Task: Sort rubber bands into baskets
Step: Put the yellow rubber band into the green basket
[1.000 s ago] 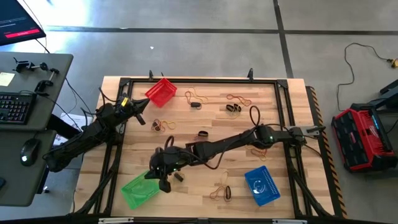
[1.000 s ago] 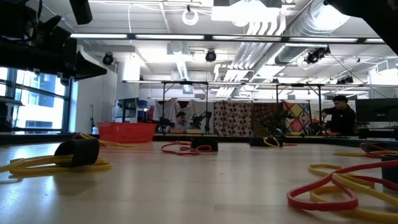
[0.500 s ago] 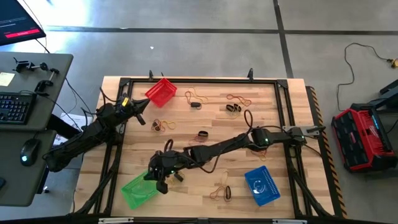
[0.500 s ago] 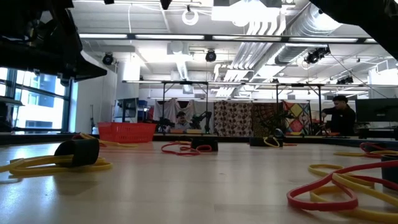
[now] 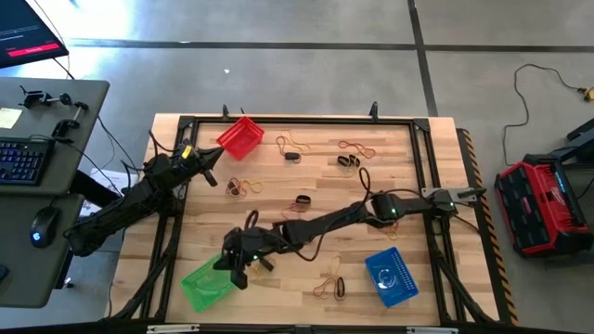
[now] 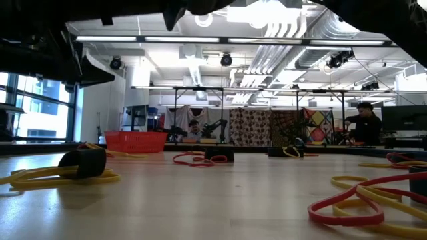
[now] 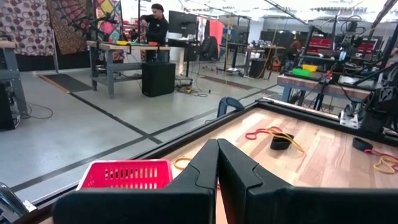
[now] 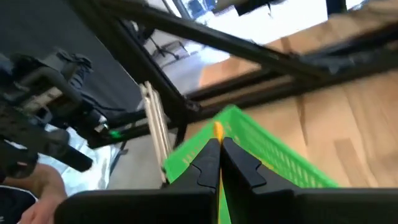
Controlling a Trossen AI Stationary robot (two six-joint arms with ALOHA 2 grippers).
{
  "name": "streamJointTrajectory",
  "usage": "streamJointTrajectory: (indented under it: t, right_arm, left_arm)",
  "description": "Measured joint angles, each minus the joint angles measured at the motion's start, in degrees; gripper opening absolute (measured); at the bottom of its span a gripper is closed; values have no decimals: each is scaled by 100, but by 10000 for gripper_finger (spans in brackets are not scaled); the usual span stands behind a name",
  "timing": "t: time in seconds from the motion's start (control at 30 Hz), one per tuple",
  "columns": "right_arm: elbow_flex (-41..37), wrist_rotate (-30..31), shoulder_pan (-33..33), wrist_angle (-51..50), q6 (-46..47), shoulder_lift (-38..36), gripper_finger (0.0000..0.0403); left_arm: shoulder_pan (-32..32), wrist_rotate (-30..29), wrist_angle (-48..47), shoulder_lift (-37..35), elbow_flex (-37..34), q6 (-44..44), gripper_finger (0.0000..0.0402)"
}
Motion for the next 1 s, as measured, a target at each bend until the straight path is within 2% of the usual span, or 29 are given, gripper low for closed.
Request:
streamJointTrajectory:
  t: [0.53,1.0]
  right_arm:
    - [-1,-94,-13,-78,457,114,0]
    - [-1,-201,-50,-659,802,115,1]
  left_arm:
    - [0,0,5,4,0,0,1]
    - [0,0,3,4,0,-1,1]
